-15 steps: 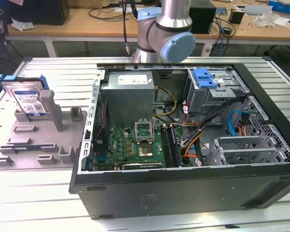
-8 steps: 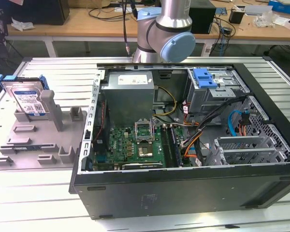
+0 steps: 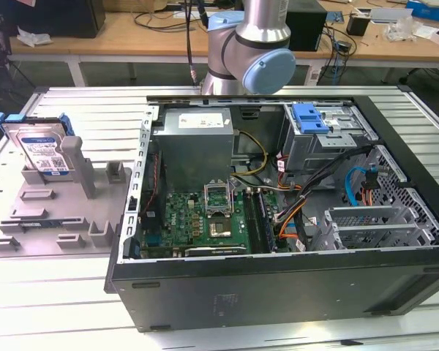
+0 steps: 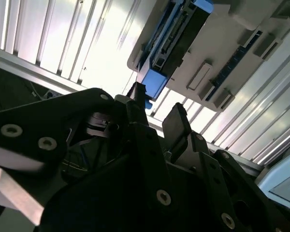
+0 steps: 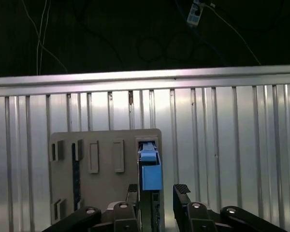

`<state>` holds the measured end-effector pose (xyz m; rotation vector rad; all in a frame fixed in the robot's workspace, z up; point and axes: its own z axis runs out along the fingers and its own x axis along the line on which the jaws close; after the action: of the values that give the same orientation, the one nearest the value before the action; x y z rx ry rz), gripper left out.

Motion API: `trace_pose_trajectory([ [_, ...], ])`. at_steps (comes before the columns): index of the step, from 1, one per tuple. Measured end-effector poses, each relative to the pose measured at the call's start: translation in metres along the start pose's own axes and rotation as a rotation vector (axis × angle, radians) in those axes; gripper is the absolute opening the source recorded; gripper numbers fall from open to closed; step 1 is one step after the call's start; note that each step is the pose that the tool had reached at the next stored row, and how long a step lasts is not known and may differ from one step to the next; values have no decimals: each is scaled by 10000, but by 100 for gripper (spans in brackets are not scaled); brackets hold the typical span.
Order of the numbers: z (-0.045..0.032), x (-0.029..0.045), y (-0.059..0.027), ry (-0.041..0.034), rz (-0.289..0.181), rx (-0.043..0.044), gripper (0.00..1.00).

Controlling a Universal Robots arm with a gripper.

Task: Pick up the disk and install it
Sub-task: 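Pick up the disk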

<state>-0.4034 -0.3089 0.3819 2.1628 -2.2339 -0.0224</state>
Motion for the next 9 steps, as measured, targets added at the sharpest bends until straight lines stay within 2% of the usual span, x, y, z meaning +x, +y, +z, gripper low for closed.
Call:
trace_pose_trajectory([
  [2,3,0,0,56,-250,52,42],
  [4,5,0,-1,109,-274,102,42],
  [9,4,0,0,126,-274,100,42],
])
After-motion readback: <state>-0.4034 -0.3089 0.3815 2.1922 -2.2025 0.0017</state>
